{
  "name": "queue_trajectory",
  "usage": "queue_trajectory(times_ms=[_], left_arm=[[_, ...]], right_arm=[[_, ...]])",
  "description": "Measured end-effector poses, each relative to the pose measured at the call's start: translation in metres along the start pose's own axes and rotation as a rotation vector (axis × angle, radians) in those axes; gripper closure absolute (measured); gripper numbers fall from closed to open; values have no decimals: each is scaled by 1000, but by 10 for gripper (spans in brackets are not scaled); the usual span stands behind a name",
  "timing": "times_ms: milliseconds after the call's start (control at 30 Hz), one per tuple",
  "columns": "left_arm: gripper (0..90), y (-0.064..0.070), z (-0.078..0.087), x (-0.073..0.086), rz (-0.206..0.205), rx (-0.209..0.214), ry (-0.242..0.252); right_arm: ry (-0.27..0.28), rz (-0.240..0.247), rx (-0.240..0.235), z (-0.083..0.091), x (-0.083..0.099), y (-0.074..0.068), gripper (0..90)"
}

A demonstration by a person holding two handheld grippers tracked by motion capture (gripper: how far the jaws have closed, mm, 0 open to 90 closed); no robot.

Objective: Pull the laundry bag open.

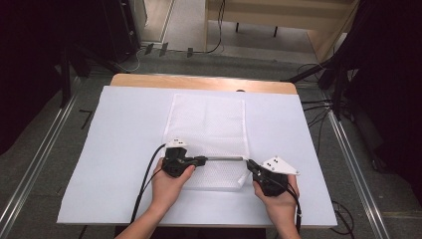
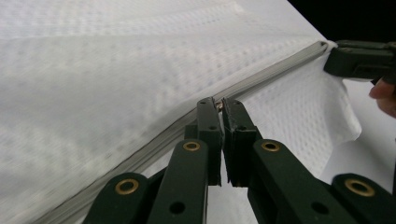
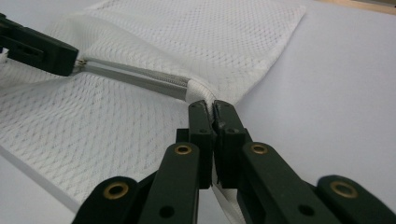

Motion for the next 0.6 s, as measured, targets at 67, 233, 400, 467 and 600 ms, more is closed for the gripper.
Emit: queue_trajectory(times_ms=[67,233,400,467,600], left_arm=[[869,-7,6,3,5,-18,1],[868,-25,18,14,28,-50,-3],[868,-43,36,22,44,-73,1],[868,-50,45,26,43,-83,5],[868,-65,59,36,64,-95,9]], right_arm=[[1,-6,7,1,0,1,887],[4,-21,13,5,0,6,887],[10,-33,16,7,0,9,887],[9,-35,15,7,0,9,887],[9,-36,17,7,0,9,887]])
Point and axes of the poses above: each handheld gripper's, and its own axes: z roughly backward along the jaws, x roughly out of its underside, y roughly to its right, the point moved 2 cm from there along -z, roughly forward along the jaws, and after that the axes turned 13 degrees about -y, right-handed, at the moved point
